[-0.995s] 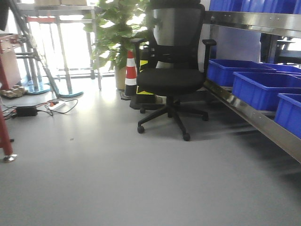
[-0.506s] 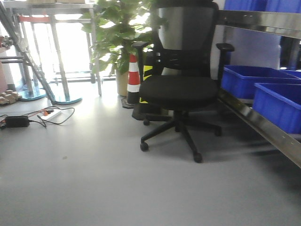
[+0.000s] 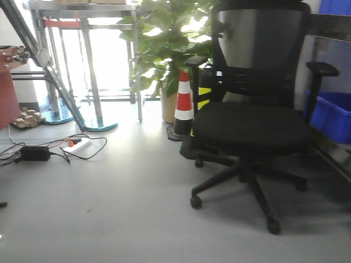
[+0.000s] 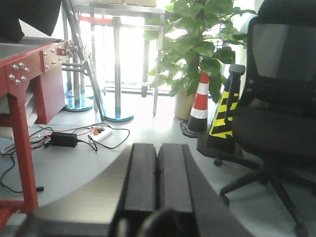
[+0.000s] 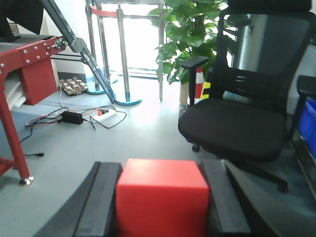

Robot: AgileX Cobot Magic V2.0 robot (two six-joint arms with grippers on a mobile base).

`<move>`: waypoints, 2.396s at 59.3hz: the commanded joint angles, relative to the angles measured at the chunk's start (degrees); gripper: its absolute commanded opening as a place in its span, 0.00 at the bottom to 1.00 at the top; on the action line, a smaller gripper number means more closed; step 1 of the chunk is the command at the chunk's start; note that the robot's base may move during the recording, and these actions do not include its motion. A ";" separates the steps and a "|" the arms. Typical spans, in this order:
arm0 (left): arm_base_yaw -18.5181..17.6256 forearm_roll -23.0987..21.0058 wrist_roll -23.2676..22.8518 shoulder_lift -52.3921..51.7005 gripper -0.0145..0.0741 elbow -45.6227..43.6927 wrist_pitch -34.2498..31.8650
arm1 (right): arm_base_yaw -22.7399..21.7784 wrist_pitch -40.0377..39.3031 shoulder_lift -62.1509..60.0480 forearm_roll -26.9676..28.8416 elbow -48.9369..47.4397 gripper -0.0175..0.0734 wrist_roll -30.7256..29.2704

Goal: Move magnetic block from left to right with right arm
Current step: 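Drive the base toward the chair and blue bins, then turn the base to face the second grey table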

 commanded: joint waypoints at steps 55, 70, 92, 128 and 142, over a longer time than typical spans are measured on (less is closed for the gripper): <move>-0.27 0.00 -0.38 -0.60 0.03 0.58 -5.20 | -0.20 -5.27 1.15 -0.81 -1.46 0.43 -0.42; -0.27 0.00 -0.38 -0.60 0.03 0.58 -5.20 | -0.20 -5.27 1.15 -0.81 -1.46 0.43 -0.42; -0.27 0.00 -0.38 -0.60 0.03 0.58 -5.20 | -0.20 -5.27 1.15 -0.81 -1.46 0.43 -0.42; -0.03 0.00 -0.38 -0.60 0.03 0.58 -5.20 | 0.09 -5.28 1.15 -0.81 -1.46 0.43 -0.42; -0.03 0.00 -0.38 -0.60 0.03 0.58 -5.20 | 0.09 -5.28 1.15 -0.81 -1.46 0.43 -0.42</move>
